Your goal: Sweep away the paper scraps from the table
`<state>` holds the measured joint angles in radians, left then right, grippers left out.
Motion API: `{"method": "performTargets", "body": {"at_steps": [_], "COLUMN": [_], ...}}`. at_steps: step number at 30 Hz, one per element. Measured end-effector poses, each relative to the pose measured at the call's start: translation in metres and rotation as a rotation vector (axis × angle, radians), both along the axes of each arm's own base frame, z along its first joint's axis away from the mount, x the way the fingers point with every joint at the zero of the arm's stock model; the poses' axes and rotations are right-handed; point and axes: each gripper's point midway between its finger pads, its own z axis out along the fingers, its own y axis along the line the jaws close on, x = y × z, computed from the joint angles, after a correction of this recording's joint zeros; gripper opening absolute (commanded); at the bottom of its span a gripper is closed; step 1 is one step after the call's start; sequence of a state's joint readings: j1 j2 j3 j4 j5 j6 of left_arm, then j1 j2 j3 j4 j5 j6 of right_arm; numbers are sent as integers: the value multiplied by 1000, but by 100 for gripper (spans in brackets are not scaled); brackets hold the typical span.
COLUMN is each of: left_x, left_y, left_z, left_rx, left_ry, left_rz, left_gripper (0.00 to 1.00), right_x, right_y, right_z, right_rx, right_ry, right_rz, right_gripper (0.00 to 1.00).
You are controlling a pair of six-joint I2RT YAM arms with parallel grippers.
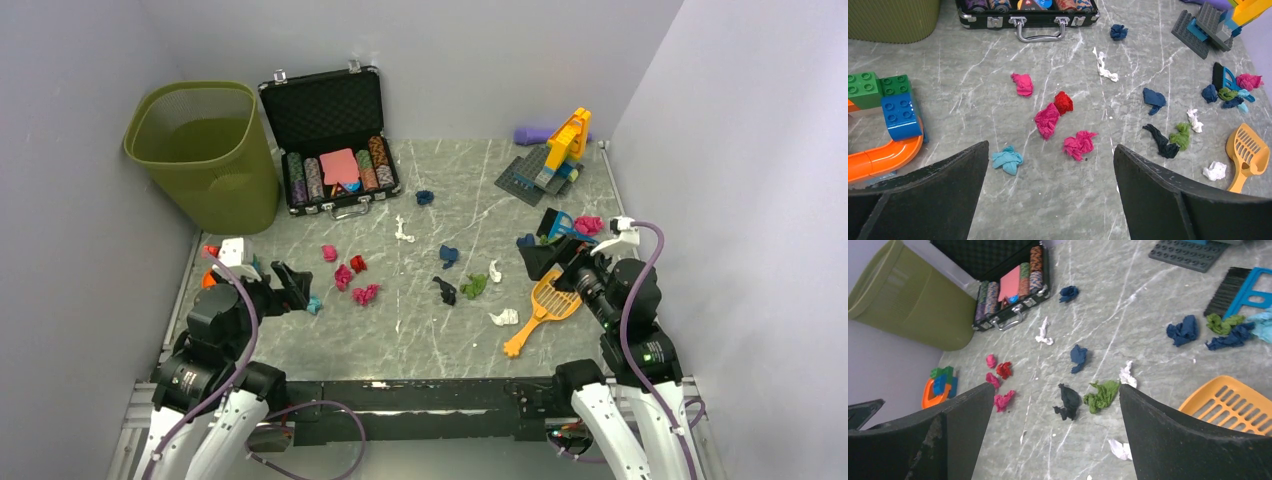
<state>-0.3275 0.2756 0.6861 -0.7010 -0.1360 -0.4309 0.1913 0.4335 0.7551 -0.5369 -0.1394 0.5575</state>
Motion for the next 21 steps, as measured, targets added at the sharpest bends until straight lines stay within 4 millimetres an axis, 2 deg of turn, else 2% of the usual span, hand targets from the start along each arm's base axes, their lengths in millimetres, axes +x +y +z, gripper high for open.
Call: {"method": "performTargets", "body": {"at_steps": [6,14,21], "left_x": [1,8,11], "left_y": [0,-4,-10], "left_z": [-2,-14,-22], "left_rx": [5,30,51], "left_ry": [10,71,113], "left_rz": [0,-11,-46], "left_gripper": [98,98,98], "right_x": [-2,-5,2], "right_y": [-14,-25,-35], "right_z": [-7,-2,-22], "right_rx": [2,6,-24], "right_ry": [33,4,97], "right_rz": [-88,-151,-216], "right_gripper": [100,100,100]}}
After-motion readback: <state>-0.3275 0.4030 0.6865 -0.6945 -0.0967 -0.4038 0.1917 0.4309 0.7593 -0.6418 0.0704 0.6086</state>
